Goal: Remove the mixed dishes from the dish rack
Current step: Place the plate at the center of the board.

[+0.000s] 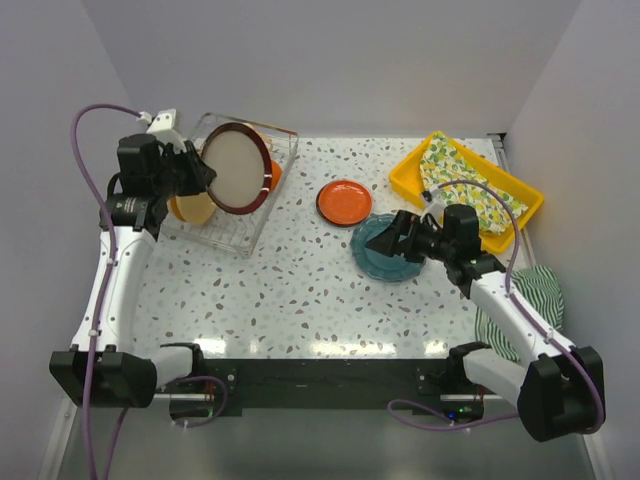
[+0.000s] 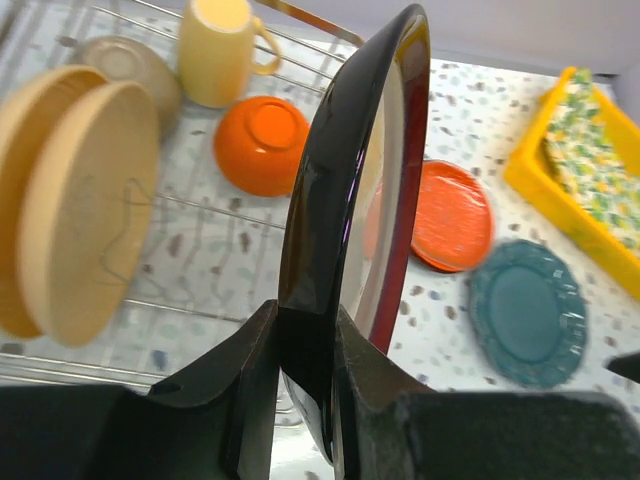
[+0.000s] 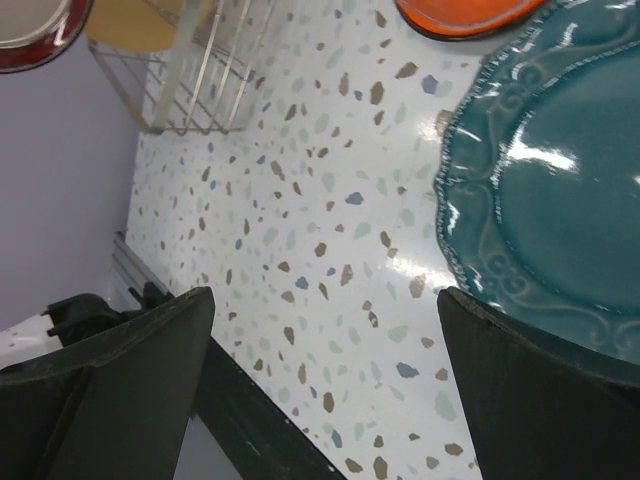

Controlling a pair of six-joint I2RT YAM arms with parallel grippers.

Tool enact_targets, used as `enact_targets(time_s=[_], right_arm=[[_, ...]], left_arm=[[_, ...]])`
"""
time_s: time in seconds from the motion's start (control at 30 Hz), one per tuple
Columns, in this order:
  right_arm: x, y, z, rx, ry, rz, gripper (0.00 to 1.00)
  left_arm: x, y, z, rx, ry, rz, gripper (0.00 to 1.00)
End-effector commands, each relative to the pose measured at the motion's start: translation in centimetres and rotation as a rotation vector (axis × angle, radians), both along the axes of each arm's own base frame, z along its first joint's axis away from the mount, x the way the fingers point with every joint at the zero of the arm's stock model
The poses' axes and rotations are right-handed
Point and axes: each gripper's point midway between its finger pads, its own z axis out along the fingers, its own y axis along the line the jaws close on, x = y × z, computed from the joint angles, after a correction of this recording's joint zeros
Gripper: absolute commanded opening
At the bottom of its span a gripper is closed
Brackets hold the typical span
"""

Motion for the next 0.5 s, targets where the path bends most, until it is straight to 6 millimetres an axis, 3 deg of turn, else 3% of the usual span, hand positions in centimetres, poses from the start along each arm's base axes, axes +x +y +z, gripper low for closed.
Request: enact_targets(time_s=[0.0,0.2,0.47], right_arm=[[1.4,3.3,6.3,0.168,-0.133,0.071,0.98],[1.7,6.2,8.5,0.259,-0.148,0.122,0.98],[2.2,9.8,9.5,0.314,-0.14,0.192,0.98]], left_arm=[[-1.4,-4.9,6.2,-0.27,-0.194,-0.181,0.0],[-3.5,-8.1,4.1,-0.464,-0.121,-0.284,0.0],[-5.7,-10.9,2.1,-0.586,-0.072,-0.361,0.0]])
